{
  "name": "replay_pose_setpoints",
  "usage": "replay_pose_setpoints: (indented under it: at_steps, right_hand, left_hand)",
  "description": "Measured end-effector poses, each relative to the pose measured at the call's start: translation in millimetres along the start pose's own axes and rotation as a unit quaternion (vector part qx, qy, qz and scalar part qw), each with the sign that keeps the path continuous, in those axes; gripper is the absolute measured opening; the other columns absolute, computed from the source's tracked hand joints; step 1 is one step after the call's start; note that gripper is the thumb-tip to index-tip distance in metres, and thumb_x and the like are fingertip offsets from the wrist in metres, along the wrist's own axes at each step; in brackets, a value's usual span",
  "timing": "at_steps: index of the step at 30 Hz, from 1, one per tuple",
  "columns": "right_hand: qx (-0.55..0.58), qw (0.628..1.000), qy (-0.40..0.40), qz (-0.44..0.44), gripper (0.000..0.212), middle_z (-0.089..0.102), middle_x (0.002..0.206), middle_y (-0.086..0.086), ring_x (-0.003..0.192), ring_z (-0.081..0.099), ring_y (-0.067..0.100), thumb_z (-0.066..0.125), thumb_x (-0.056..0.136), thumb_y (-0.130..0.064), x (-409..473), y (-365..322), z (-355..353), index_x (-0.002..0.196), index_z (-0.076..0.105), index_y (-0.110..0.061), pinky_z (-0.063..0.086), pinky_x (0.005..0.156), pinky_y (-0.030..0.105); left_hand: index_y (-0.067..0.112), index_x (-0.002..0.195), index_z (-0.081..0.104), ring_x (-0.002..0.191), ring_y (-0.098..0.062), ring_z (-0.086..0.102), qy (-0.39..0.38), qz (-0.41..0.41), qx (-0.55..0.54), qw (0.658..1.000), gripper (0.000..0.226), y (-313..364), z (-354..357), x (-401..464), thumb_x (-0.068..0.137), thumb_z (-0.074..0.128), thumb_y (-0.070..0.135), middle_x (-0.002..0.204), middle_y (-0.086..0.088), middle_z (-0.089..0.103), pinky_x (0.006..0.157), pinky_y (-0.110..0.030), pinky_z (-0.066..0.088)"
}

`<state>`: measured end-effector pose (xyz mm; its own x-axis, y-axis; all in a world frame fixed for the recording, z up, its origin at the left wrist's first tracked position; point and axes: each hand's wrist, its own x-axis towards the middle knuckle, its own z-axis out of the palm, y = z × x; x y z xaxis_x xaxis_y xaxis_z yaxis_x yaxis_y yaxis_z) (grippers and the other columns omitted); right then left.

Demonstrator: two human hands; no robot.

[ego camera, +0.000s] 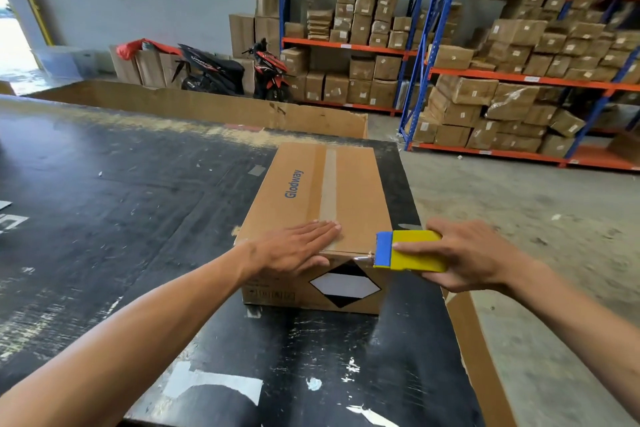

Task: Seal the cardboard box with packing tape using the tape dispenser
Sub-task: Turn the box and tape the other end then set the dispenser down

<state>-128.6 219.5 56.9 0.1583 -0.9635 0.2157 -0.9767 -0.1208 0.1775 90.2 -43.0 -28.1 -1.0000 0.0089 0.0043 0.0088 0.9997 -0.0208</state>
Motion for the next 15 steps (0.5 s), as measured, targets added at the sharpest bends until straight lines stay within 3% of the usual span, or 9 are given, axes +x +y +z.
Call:
replay_pose_setpoints:
  at_steps: [2,8,11,15]
  right_hand:
    - [0.006,1.0,0.005,-0.009,0.061,0.053,0.077,0.0,0.046,0.044,0.015,0.075,0.069,-0.05,0.7,0.3,4.0,0.127,0.057,-0.048,0.027,0.041,0.023]
    - [0.015,1.0,0.007,-0.019,0.053,0.053,0.077,0.002,0.048,0.05,0.019,0.056,0.077,-0.054,-2.2,3.3,6.9,0.13,0.055,-0.047,0.04,0.038,0.029]
    - [0.001,1.0,0.003,-0.025,0.053,0.056,0.078,0.003,0.049,0.052,0.02,0.054,0.077,-0.055,-0.5,2.7,8.0,0.129,0.057,-0.046,0.04,0.039,0.027]
    - [0.009,1.0,0.019,-0.01,0.05,0.057,0.079,0.004,0.049,0.053,0.021,0.057,0.076,-0.052,-3.9,0.2,11.0,0.125,0.063,-0.044,0.034,0.039,0.024]
  left_hand:
    - [0.014,0.158,-0.008,0.153,-0.015,-0.005,-0.002,0.002,0.004,1.0,0.084,1.1,-1.4,-0.6,0.095,-0.004,0.068,0.166,-0.007,-0.003,0.126,-0.035,0.002]
    - [0.011,0.158,-0.004,0.153,-0.022,-0.006,0.057,0.007,0.049,0.997,0.083,24.3,-13.9,34.7,0.097,-0.001,0.066,0.165,-0.01,-0.006,0.124,-0.037,-0.007]
    - [0.008,0.158,-0.004,0.153,-0.022,-0.007,0.028,0.057,0.039,0.997,0.08,36.6,-5.8,57.9,0.098,-0.001,0.062,0.166,-0.012,-0.006,0.125,-0.038,-0.005]
    - [0.007,0.158,0.001,0.154,-0.02,-0.001,0.018,0.059,0.007,0.998,0.087,33.5,6.4,64.4,0.094,-0.006,0.065,0.167,-0.012,0.001,0.125,-0.033,-0.003]
